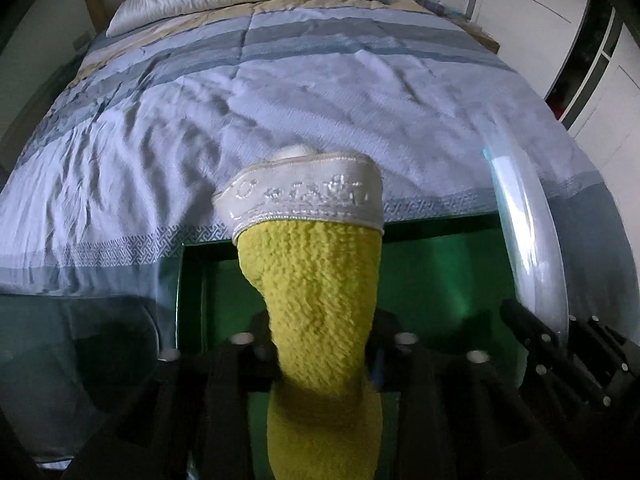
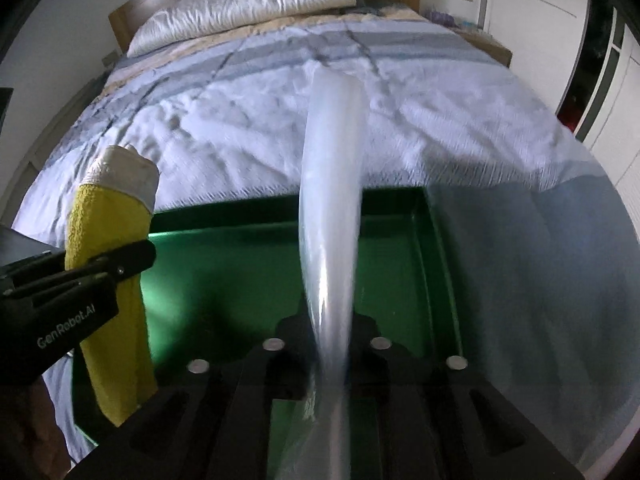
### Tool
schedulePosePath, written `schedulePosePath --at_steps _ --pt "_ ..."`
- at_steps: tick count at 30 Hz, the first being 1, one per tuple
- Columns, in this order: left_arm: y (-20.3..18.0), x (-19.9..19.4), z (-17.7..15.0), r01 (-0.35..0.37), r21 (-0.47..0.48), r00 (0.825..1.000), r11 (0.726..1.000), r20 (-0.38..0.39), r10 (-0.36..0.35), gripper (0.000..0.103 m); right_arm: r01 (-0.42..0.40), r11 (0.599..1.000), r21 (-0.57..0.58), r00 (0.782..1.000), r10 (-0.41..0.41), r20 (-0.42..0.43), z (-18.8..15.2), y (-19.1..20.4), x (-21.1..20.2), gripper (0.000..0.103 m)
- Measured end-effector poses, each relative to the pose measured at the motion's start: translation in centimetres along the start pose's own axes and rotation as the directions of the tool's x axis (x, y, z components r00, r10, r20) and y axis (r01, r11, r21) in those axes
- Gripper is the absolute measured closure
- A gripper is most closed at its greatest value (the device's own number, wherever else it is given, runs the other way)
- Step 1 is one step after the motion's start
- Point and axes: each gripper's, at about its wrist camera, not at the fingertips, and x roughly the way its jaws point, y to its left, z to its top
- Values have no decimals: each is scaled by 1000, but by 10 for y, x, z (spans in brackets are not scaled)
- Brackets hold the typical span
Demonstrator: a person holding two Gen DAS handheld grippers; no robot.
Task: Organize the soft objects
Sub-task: 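Lower the towel roll and tube into the green tray and open both grippers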
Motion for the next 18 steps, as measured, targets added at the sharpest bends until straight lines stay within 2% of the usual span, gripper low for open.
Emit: schedulePosePath --at_steps 2,5,9,18 --pt "0 -3 0 1 -7 1000 1000 0 -1 58 8 1000 1 1000 -8 0 2 -2 1 64" --pt "-5 -4 -1 -32 -4 999 999 3 32 45 8 1000 6 1000 -8 5 -4 -6 -9 64" --pt "-8 -6 -3 -47 1 999 999 14 47 39 12 1000 1 1000 -12 9 -6 -5 -16 63" --pt "-11 -4 -7 -63 -9 998 998 13 63 39 25 1000 -11 1000 -25 10 -21 -6 -38 63"
